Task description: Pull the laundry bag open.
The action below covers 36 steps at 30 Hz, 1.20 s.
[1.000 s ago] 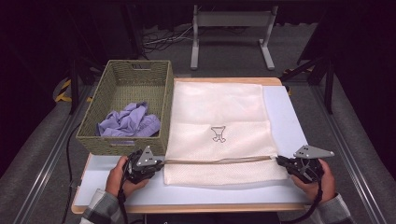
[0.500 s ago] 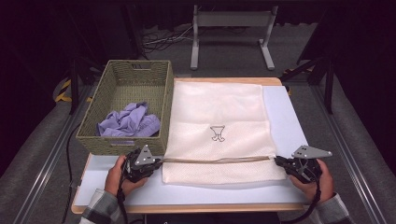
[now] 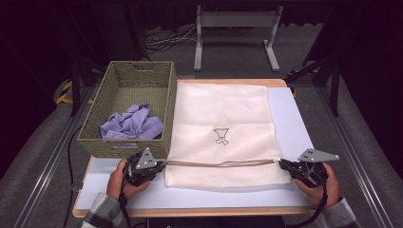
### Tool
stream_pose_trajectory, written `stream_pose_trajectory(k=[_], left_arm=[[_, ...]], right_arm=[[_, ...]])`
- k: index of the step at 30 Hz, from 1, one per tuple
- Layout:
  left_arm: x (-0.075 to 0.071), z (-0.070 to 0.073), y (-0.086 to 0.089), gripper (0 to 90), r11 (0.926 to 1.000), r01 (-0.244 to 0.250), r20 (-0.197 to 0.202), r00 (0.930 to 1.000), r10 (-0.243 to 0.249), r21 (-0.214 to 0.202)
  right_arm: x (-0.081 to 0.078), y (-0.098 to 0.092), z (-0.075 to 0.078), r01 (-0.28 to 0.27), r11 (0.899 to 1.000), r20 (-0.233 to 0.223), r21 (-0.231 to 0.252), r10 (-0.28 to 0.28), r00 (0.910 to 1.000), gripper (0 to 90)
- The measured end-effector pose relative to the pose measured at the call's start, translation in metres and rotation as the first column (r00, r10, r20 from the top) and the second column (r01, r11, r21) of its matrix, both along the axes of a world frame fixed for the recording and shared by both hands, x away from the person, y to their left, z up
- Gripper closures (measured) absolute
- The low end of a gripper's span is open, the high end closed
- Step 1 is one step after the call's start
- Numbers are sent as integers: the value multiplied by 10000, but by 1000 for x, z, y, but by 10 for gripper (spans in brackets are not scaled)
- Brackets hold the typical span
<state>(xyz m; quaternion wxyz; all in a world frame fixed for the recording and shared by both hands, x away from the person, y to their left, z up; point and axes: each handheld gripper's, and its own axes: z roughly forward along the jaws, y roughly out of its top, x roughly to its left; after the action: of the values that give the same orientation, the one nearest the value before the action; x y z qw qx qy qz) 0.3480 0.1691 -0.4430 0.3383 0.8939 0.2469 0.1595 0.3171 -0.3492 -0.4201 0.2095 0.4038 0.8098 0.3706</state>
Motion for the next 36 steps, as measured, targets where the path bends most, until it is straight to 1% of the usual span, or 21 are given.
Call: stream_pose_trajectory(k=[6,8,10,12,14,15,18,19,20,21,22,23,24,25,26,28,30,31,34,35,36], left_arm=[[2,-1,-3,816,9999,-140,-14,9999,140,85],[2,-1,-2,815,9999,-143,-19,9999,143,10],[2,-1,-2,814,9999,-150,-7,9999,150,-82],[0,-1,0,813,9994,-160,-83,9998,158,-318],[-2,-1,3,810,9985,-141,-75,9999,137,-528],[-4,0,4,794,9976,-196,-138,9997,187,-660],[-9,1,10,752,9944,-259,-118,9996,248,-1023],[-9,1,10,714,9944,-259,-118,9996,248,-1023],[-11,2,12,714,9927,-323,-128,9994,310,-1161],[-13,2,14,688,9913,-343,-133,9994,329,-1272],[-15,2,16,666,9903,-384,-91,9993,375,-1335],[-17,2,18,633,9885,-475,-133,9989,460,-1438],[-18,2,21,564,9873,-534,-150,9985,517,-1498],[-18,2,21,541,9873,-534,-150,9985,517,-1498],[-20,2,24,541,9850,-616,-149,9981,600,-1611],[-24,2,29,512,9799,-711,-180,9975,689,-1865],[-27,2,33,472,9754,-797,-224,9968,768,-2056],[-28,2,35,458,9741,-849,-203,9964,825,-2096],[-32,2,39,417,9695,-1025,-335,9947,975,-2226],[-33,2,40,401,9681,-1105,-377,9938,1047,-2248],[-34,2,41,377,9673,-1135,-392,9935,1073,-2268]], right_arm=[[4,0,-1,92,9998,62,-165,-90,9999,857],[5,2,-1,89,9996,81,-283,-87,9999,856],[4,2,-1,83,9995,100,-297,-80,9999,855],[4,0,-1,25,9998,106,-215,-23,9999,848],[3,-1,0,-90,9999,185,-124,93,9998,832],[2,-2,1,-91,10000,272,-42,92,9996,810],[-1,-3,5,-129,9998,469,130,123,9988,768],[-1,-3,5,-129,9998,469,130,123,9988,768],[-1,-3,7,-161,9997,565,180,150,9983,747],[-2,-3,9,-166,9996,664,211,152,9977,718],[-4,-3,12,-102,9996,731,261,82,9973,703],[-4,-4,14,-133,9995,801,291,110,9967,696],[-5,-4,16,-182,9991,861,380,149,9962,669],[-5,-3,18,-296,9987,908,414,258,9955,647],[-5,-3,18,-296,9987,908,414,258,9955,647],[-6,1,21,-668,9968,962,437,623,9934,627],[-5,8,22,-1010,9944,986,294,977,9903,601],[-4,12,22,-1190,9927,945,214,1165,9887,586],[-1,28,22,-1633,9866,896,-8,1627,9826,556],[0,33,21,-1767,9842,868,-105,1769,9804,542],[2,44,21,-2120,9770,752,-237,2132,9741,517]])
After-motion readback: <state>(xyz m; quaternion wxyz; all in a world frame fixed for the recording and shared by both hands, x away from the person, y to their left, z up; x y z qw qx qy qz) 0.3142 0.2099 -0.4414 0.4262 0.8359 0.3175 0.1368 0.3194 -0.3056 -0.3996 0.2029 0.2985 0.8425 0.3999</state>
